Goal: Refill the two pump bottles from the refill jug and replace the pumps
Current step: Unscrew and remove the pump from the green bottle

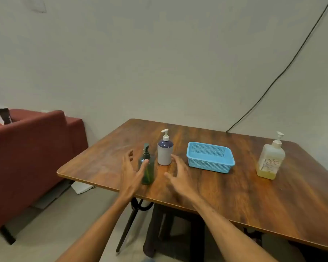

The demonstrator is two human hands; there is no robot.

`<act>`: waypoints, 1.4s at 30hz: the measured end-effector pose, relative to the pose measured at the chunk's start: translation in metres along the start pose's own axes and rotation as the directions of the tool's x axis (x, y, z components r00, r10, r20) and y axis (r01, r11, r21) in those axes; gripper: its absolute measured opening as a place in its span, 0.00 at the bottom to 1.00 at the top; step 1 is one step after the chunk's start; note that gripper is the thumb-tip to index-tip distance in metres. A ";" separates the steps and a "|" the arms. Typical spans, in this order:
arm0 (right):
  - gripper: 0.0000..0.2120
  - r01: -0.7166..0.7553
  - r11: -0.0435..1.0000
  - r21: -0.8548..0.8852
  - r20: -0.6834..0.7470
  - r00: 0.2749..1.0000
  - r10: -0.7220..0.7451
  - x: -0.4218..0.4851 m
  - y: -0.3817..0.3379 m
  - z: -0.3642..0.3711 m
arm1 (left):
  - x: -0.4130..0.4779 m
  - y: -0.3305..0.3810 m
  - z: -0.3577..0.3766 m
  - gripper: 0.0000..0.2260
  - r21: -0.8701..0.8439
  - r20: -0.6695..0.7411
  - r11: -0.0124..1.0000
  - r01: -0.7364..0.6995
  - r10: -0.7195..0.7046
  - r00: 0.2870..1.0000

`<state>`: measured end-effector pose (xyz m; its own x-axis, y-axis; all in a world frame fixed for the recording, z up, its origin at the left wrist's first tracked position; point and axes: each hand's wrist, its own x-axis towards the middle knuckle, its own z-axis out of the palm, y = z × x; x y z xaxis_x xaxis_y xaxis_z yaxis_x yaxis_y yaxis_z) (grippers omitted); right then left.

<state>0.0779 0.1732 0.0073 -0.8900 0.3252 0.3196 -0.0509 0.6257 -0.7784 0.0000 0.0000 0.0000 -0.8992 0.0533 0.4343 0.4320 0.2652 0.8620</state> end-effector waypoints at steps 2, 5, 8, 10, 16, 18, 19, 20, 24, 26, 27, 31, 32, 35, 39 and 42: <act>0.39 -0.071 0.997 0.032 0.089 0.994 0.068 0.007 0.001 0.014 | 0.011 -0.007 0.002 0.41 -0.019 0.124 0.999 0.037 -0.034 0.992; 0.44 -0.119 0.991 0.068 0.171 0.980 0.106 0.015 0.001 0.033 | 0.022 -0.025 0.006 0.46 -0.047 0.292 0.998 0.052 -0.036 0.956; 0.44 -0.119 0.986 0.119 0.243 0.966 0.087 0.024 -0.001 0.046 | 0.026 -0.033 0.010 0.40 -0.093 0.362 0.995 0.023 0.012 0.932; 0.40 -0.117 0.982 0.149 0.266 0.961 0.074 0.029 0.001 0.055 | 0.026 -0.033 0.011 0.36 -0.099 0.364 0.995 0.008 0.029 0.931; 0.30 -0.080 0.975 0.207 0.194 0.980 0.040 0.035 0.008 0.050 | 0.027 -0.016 0.024 0.34 -0.113 0.338 0.989 -0.098 0.131 0.932; 0.31 -0.079 0.969 0.235 0.168 0.985 0.040 0.035 0.015 0.034 | 0.026 -0.006 0.036 0.33 -0.133 0.354 0.984 -0.119 0.159 0.921; 0.31 -0.072 0.968 0.239 0.146 0.989 0.038 0.035 0.018 0.025 | 0.025 0.001 0.042 0.32 -0.141 0.362 0.982 -0.124 0.168 0.917; 0.30 -0.067 0.968 0.242 0.127 0.991 0.037 0.032 0.021 0.015 | 0.022 0.007 0.050 0.31 -0.157 0.371 0.980 -0.123 0.173 0.912; 0.29 -0.078 0.965 0.252 0.079 0.995 0.060 0.021 0.039 -0.029 | 0.005 0.035 0.082 0.29 -0.235 0.441 0.968 -0.091 0.189 0.877; 0.31 -0.106 0.960 0.261 0.062 0.994 0.093 0.012 0.051 -0.047 | -0.005 0.048 0.098 0.28 -0.247 0.485 0.967 -0.068 0.184 0.855; 0.33 -0.123 0.953 0.276 0.056 0.992 0.112 0.007 0.056 -0.055 | -0.010 0.053 0.106 0.28 -0.253 0.505 0.966 -0.056 0.181 0.844; 0.36 -0.157 0.954 0.255 0.020 0.987 0.157 -0.009 0.074 -0.081 | -0.029 0.067 0.135 0.26 -0.278 0.534 0.960 -0.026 0.177 0.827; 0.36 -0.161 0.956 0.246 0.015 0.987 0.162 -0.011 0.078 -0.086 | -0.032 0.068 0.140 0.26 -0.278 0.541 0.960 -0.024 0.177 0.822; 0.33 -0.176 0.964 0.202 0.022 0.984 0.175 -0.017 0.091 -0.093 | -0.041 0.068 0.150 0.26 -0.269 0.562 0.963 -0.017 0.171 0.809; 0.31 -0.175 0.967 0.183 0.013 0.984 0.176 -0.020 0.099 -0.093 | -0.044 0.063 0.156 0.28 -0.269 0.581 0.963 0.004 0.158 0.798; 0.32 -0.172 0.969 0.175 0.005 0.985 0.174 -0.021 0.101 -0.091 | -0.040 0.061 0.156 0.33 -0.243 0.609 0.970 0.015 0.141 0.780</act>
<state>0.1325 0.2945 -0.0288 -0.8877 0.4251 0.1765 0.0243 0.4263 -0.9043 0.0514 0.1646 -0.0057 -0.6828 0.6657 0.3009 0.4226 0.0240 0.9060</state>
